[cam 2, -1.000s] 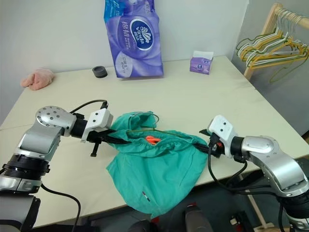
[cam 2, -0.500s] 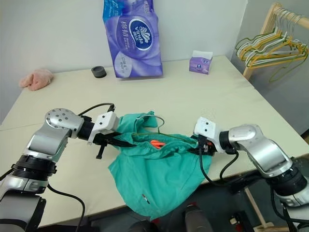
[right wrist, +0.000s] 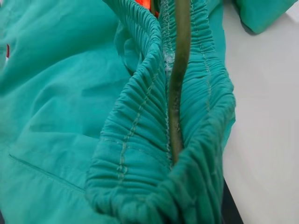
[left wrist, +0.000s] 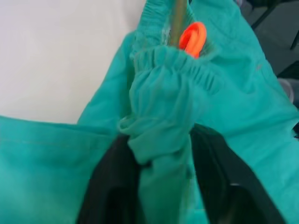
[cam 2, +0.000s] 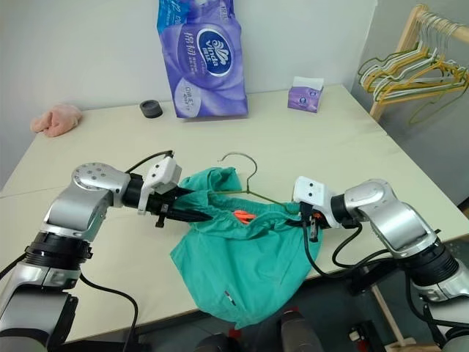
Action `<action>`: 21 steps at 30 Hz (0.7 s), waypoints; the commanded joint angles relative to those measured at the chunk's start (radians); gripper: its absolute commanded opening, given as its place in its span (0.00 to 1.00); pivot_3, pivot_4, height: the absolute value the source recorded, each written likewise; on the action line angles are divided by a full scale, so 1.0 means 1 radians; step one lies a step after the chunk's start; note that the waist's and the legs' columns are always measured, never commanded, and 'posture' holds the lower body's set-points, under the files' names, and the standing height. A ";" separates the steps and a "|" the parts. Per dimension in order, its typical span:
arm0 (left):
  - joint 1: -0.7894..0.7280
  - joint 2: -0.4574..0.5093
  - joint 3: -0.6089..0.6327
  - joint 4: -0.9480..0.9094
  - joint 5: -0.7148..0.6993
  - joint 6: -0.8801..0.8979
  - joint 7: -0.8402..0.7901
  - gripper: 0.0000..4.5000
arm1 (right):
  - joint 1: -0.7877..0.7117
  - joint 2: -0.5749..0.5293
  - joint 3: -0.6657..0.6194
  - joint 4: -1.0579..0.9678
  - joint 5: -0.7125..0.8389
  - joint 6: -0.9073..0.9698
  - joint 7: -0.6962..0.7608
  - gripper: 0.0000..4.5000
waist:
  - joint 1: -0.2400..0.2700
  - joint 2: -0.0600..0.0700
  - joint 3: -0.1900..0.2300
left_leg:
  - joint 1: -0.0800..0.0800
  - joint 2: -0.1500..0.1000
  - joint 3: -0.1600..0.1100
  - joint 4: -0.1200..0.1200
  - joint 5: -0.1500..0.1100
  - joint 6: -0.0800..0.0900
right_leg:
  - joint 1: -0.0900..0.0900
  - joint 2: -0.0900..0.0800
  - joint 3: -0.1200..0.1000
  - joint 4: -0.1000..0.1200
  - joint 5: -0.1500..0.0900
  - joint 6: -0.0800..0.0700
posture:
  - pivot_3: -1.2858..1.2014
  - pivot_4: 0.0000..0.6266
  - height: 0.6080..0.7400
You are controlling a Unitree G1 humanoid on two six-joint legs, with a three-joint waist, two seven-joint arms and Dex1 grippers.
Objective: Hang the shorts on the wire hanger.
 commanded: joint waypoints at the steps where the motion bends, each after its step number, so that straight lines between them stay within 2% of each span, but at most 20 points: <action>1: -0.041 0.047 0.045 0.072 -0.001 -0.052 -0.039 0.75 | -0.013 -0.034 -0.077 -0.031 0.026 0.002 0.024 0.00 | -0.001 0.000 0.000 | 0.000 0.000 0.000 0.000 0.000 0.000 | 0.000 0.000 0.000 0.000 0.000 0.000 | 0.41 0.17 1.00; 4: -0.060 0.051 0.028 0.157 0.049 -0.161 -0.040 0.95 | -0.008 -0.053 -0.096 -0.035 0.037 0.003 0.035 0.00 | -0.001 0.000 0.000 | 0.000 0.000 0.000 0.000 0.000 0.000 | 0.000 0.000 0.000 0.000 0.000 0.000 | 0.41 0.17 1.00; 5: -0.069 0.041 0.025 0.188 0.068 -0.196 -0.021 0.99 | -0.008 -0.056 -0.101 -0.037 0.040 0.006 0.037 0.00 | -0.001 0.000 0.000 | 0.000 0.000 0.000 0.000 0.000 0.000 | 0.000 0.000 0.000 0.000 0.000 0.000 | 0.41 0.16 1.00; 14: -0.130 -0.082 0.006 0.375 0.191 -0.448 0.127 0.99 | 0.015 -0.073 -0.132 -0.084 0.065 0.041 0.050 0.00 | 0.000 0.000 0.000 | -0.001 -0.001 0.000 0.000 0.000 0.000 | 0.000 -0.002 0.000 0.000 0.000 0.000 | 0.40 0.16 1.00; 21: -0.171 -0.115 0.021 0.491 0.229 -0.582 0.222 0.99 | 0.054 -0.097 -0.170 -0.129 0.103 0.095 0.037 0.00 | -0.011 0.000 0.000 | -0.001 -0.001 0.000 0.000 0.000 0.000 | -0.001 -0.002 0.000 0.000 0.000 0.000 | 0.40 0.16 1.00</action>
